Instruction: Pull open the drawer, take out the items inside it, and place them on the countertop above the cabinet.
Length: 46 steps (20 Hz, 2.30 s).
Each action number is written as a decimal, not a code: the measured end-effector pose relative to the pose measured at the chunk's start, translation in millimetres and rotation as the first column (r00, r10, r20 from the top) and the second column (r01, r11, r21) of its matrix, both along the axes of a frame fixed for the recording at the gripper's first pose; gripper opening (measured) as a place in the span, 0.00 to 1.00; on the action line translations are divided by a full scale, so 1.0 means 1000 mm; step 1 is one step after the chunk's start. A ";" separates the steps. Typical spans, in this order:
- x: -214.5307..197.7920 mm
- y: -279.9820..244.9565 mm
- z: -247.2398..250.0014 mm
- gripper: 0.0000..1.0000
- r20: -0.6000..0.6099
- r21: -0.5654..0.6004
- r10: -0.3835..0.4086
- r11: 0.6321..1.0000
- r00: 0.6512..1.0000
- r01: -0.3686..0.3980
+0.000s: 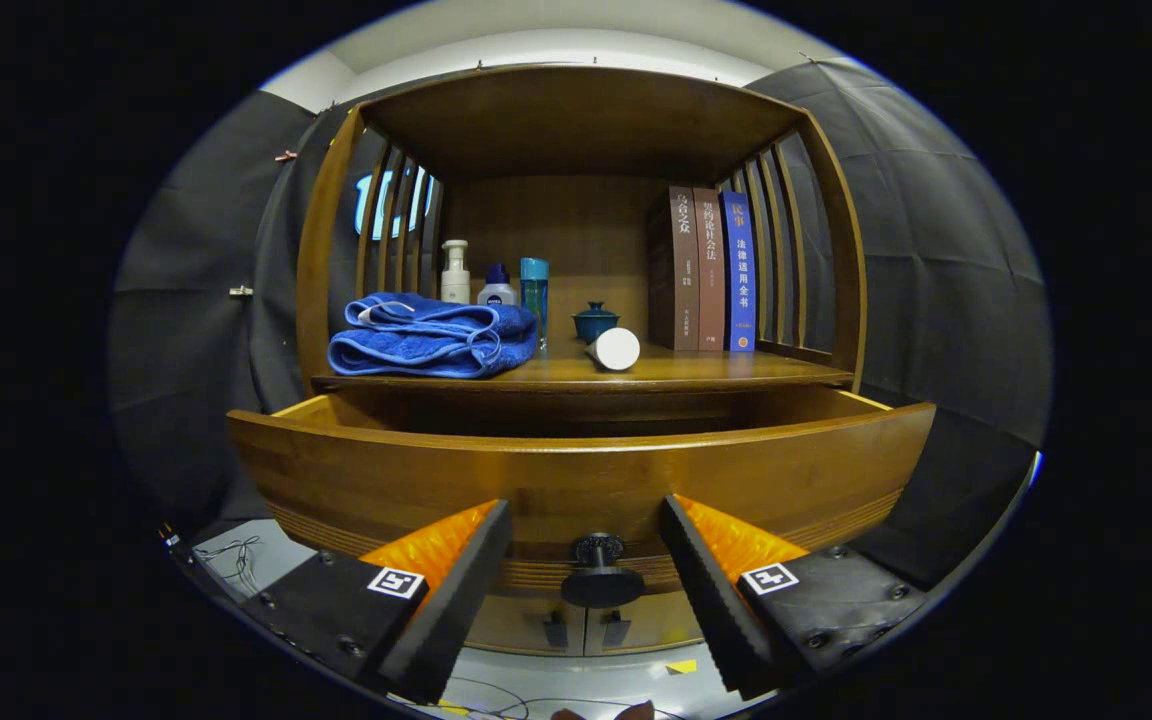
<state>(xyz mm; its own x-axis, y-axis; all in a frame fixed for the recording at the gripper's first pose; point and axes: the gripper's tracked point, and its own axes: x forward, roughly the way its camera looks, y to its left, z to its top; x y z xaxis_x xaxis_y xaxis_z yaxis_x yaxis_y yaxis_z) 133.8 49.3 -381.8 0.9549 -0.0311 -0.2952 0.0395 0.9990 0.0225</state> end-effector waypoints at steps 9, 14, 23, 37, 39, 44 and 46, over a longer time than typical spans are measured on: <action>0.063 0.006 -0.012 1.00 0.002 -0.014 -0.011 1.000 1.000 0.011; 0.083 0.009 -0.017 1.00 -0.006 -0.029 -0.008 1.000 1.000 0.008; 0.081 0.010 -0.017 0.99 -0.024 -0.036 -0.003 0.999 1.000 0.002; 0.017 0.020 0.099 0.98 0.032 -0.002 0.026 1.000 0.999 -0.026; 0.007 0.021 0.122 0.98 0.048 0.007 0.029 1.000 0.998 -0.030; -0.017 0.021 0.188 0.98 0.102 0.022 0.045 0.999 0.994 -0.048; -0.028 0.024 0.210 0.98 0.109 0.033 0.058 0.998 0.992 -0.062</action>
